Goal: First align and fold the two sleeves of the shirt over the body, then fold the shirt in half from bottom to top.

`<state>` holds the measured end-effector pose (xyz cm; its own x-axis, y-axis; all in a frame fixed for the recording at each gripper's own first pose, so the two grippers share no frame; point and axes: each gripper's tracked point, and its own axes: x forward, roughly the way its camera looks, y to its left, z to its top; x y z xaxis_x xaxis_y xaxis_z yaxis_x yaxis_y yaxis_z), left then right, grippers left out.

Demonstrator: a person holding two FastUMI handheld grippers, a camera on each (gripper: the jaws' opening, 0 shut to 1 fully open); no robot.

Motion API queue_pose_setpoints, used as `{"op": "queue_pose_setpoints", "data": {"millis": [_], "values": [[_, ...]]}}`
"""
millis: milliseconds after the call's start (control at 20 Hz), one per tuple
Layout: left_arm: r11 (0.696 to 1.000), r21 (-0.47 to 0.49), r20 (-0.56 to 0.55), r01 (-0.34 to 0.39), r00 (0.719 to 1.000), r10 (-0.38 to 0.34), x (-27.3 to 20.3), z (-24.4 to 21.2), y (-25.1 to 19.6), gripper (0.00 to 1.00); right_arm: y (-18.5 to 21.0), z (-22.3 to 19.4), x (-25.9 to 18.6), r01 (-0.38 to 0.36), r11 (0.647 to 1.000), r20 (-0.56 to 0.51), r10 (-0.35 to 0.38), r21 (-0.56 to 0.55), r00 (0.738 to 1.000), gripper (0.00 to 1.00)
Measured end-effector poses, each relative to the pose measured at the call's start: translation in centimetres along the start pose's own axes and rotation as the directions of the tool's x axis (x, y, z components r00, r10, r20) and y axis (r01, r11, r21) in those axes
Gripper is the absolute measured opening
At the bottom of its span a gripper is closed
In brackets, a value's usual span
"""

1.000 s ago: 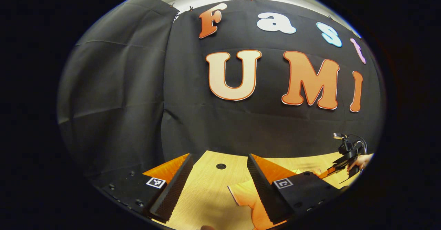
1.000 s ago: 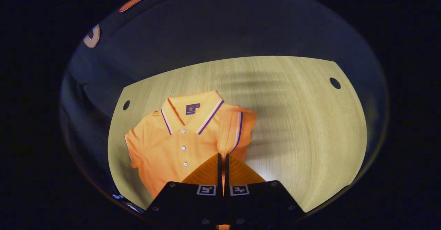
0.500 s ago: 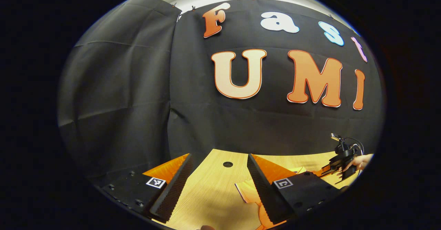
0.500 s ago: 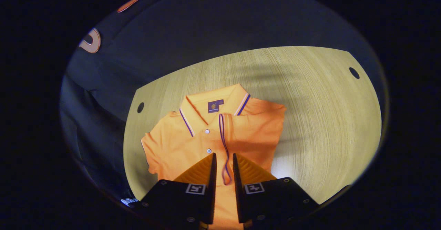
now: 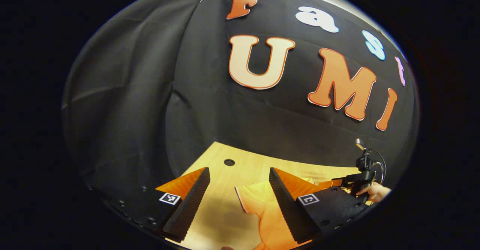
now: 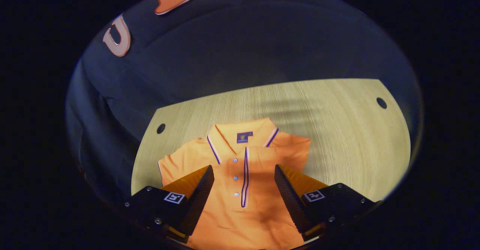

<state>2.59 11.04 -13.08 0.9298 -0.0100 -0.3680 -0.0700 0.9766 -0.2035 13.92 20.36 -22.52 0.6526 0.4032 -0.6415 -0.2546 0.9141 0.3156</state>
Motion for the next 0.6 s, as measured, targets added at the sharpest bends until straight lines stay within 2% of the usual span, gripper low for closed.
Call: {"op": "queue_pose_setpoints", "data": {"millis": [100, 150, 200, 350, 450, 600], "values": [[1.000, -0.016, -0.118, 0.015, 0.993, -0.017, 2.1, -2.0, 0.1, 0.98, 0.1, 2.8, -2.2, 0.008, 0.999, 0.122, -0.004, -0.032, 0.992, 0.99], [0.999, -0.029, -0.197, 0.037, 0.979, -0.042, 2.7, -3.4, -0.4, 0.98, 0.1, 3.7, -3.2, 0.010, 0.999, 0.158, -0.003, -0.039, 0.987, 0.99], [0.998, -0.033, -0.276, 0.061, 0.959, -0.068, 3.3, -4.9, -1.0, 0.98, 0.0, 4.1, -4.2, 0.009, 0.999, 0.179, -0.001, -0.047, 0.984, 0.98], [0.997, -0.030, -0.466, 0.072, 0.881, -0.077, 4.8, -9.1, -1.2, 0.96, -0.6, 4.5, -6.6, 0.016, 0.996, 0.209, 0.002, -0.087, 0.978, 0.99], [0.998, -0.036, -0.514, 0.054, 0.855, -0.065, 6.3, -9.9, -1.3, 0.98, -0.7, 4.5, -8.7, 0.018, 0.994, 0.219, 0.006, -0.108, 0.976, 0.99], [0.999, -0.027, -0.602, 0.040, 0.797, -0.048, 8.4, -11.6, -1.5, 0.98, -0.3, 6.0, -12.2, 0.013, 0.991, 0.302, 0.029, -0.134, 0.953, 0.98]]}}
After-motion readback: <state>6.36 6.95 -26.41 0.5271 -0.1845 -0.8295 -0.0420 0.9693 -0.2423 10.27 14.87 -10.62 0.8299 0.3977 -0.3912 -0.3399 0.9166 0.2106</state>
